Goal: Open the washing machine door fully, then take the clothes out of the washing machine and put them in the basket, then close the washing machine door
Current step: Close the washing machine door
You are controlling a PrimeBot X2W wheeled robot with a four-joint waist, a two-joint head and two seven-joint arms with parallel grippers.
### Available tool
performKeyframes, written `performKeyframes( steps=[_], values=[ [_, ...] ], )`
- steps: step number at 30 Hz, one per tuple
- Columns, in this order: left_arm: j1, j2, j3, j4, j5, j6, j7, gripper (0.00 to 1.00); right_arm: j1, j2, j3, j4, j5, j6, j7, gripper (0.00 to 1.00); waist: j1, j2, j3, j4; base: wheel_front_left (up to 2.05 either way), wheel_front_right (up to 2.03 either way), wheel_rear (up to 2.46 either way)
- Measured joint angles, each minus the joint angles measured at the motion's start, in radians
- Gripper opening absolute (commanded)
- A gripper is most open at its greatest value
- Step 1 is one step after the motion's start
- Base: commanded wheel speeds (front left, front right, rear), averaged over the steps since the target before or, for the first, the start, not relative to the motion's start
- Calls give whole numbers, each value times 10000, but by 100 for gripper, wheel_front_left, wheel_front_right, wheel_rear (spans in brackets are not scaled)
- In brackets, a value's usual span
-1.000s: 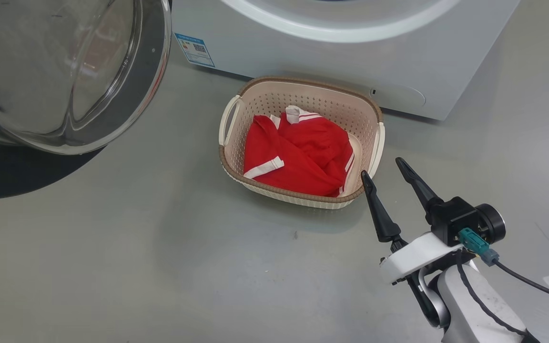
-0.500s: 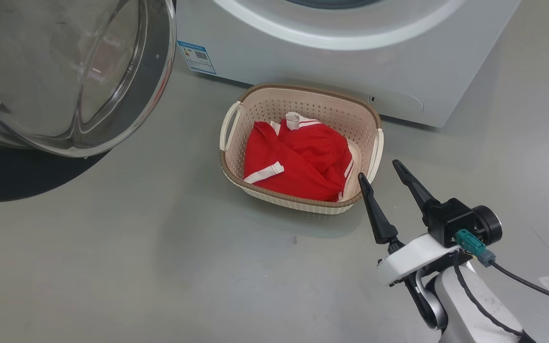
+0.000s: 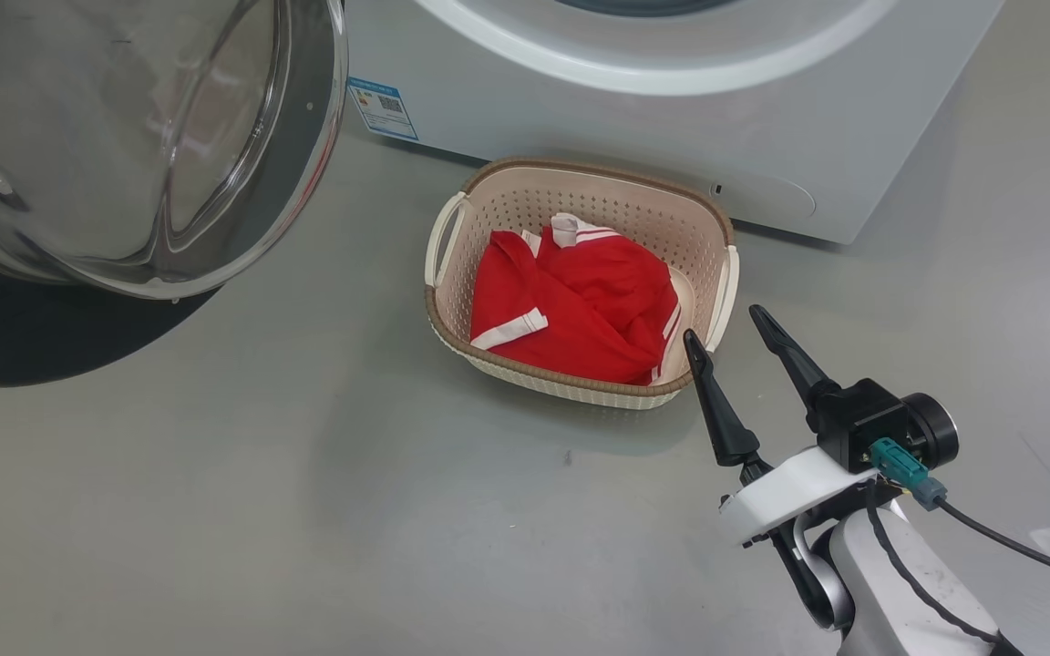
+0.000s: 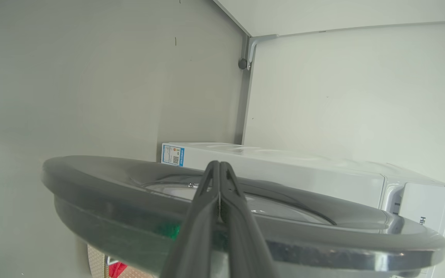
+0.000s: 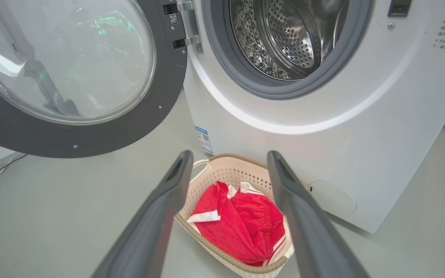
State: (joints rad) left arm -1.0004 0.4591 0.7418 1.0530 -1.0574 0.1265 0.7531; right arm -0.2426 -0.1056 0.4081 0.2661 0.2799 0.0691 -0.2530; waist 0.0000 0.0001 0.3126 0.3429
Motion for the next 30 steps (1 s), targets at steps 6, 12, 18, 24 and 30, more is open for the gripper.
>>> performKeyframes(
  steps=[6, 12, 18, 24, 30],
  values=[
    [0, -33, -316, 59, 10, -226, 543, 0, 0, 29, -36, -4, 0, 0, 0, 100, 0, 0, -7, 27, 0, 0, 0],
    [0, -270, -466, 96, 29, -633, 1149, 0, -1, 44, -109, -4, 2, 0, 0, 100, 0, 0, -95, 60, 0, 0, 0],
    [20, -539, -696, 232, 29, -966, 1802, 0, 1, 100, -127, 8, 6, 0, 0, 100, 0, 0, -285, 104, 0, 0, 0],
    [134, -585, -619, 332, -284, -1227, 2418, 0, 7, 123, -140, 19, 23, 0, 0, 100, 0, 0, -480, 128, 0, 0, 0],
    [190, -777, -625, 349, -428, -1513, 3129, 0, 58, 148, -157, 25, 36, 0, 0, 100, 0, 0, -645, 169, 0, 0, 0]
  ],
)
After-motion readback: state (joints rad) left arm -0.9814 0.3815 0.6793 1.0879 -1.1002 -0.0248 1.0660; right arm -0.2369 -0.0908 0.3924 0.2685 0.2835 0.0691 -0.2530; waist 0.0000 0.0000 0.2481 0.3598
